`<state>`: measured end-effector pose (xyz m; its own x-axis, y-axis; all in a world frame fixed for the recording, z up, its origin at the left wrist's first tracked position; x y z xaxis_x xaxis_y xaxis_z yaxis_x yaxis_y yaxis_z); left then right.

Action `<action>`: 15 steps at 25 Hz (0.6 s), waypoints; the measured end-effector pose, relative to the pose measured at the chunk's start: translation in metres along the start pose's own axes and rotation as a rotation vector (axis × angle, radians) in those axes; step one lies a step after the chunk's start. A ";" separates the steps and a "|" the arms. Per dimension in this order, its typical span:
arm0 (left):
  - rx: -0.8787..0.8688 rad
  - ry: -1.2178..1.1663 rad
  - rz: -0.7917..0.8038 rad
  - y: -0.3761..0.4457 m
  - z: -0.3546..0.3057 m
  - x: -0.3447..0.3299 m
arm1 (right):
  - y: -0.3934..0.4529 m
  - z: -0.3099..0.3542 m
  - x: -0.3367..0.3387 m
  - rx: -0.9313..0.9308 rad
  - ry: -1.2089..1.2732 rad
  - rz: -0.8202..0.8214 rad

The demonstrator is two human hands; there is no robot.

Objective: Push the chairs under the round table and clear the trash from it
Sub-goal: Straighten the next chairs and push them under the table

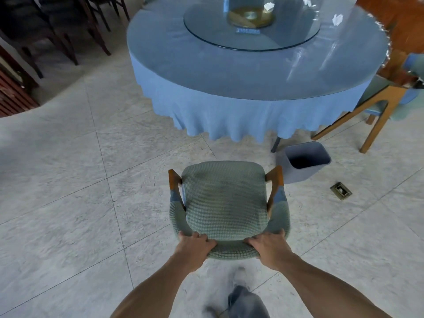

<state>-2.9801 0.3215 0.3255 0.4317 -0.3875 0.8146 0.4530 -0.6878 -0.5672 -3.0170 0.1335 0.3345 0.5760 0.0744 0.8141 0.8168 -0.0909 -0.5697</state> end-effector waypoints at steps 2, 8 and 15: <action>0.027 0.009 -0.022 0.008 0.014 0.009 | 0.009 0.002 0.012 -0.020 0.046 -0.038; 0.135 0.013 -0.026 0.030 0.095 0.039 | 0.066 0.033 0.053 -0.006 0.117 -0.057; 0.124 -0.051 0.072 0.051 0.133 0.053 | 0.115 0.044 0.076 0.027 0.036 0.156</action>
<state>-2.8307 0.3473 0.3240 0.5042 -0.3987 0.7661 0.5114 -0.5770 -0.6368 -2.8784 0.1720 0.3259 0.6951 0.0253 0.7184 0.7180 -0.0723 -0.6922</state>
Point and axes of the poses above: each hand's wrist, its own y-axis towards the middle knuckle, its own x-axis out of the back of the hand, z = x × y, the point moved 9 cm from there along y, towards the middle knuckle, and after that the axes turned 13 degrees about -x, right-handed, at the moved point
